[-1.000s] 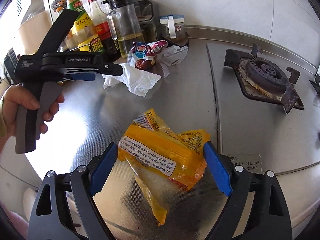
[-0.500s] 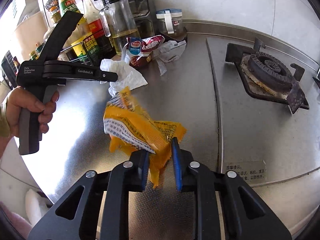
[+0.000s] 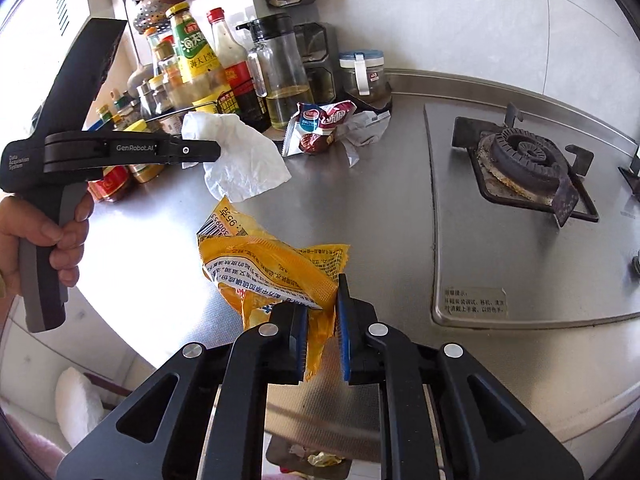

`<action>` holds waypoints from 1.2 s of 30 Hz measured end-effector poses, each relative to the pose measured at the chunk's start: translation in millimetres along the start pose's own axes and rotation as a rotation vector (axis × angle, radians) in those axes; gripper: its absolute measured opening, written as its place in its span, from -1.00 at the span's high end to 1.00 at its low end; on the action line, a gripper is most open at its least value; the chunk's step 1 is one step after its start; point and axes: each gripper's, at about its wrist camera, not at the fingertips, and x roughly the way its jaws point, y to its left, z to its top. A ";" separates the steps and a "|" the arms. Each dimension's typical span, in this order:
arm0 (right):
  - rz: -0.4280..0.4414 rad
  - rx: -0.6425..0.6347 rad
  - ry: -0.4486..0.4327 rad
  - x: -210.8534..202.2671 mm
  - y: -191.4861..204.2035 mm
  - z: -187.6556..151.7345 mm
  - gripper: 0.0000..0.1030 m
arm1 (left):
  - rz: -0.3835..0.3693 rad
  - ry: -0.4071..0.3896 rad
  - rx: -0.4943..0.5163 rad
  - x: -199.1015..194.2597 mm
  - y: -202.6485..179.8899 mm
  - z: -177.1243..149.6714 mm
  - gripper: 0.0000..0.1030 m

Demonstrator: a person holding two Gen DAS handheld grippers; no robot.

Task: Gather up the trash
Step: 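Grasp the white tissue with the left tool while the right tool grasps the yellow snack bag, then carry the tissue in the left tool while the right tool carries the snack bag down to the bin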

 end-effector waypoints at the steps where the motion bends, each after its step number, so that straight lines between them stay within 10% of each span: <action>1: -0.001 0.000 -0.001 -6.5 0.9 -4.8 0.74 | 0.006 -0.004 -0.001 -9.5 -4.6 -6.4 0.94; 19: -0.015 0.037 0.092 -78.8 8.0 -138.6 0.74 | 0.023 0.062 -0.055 -97.1 -66.5 -171.8 0.94; 36: -0.049 0.062 0.476 75.9 -12.7 -275.2 0.74 | -0.020 0.353 -0.175 52.1 -47.6 -301.8 0.94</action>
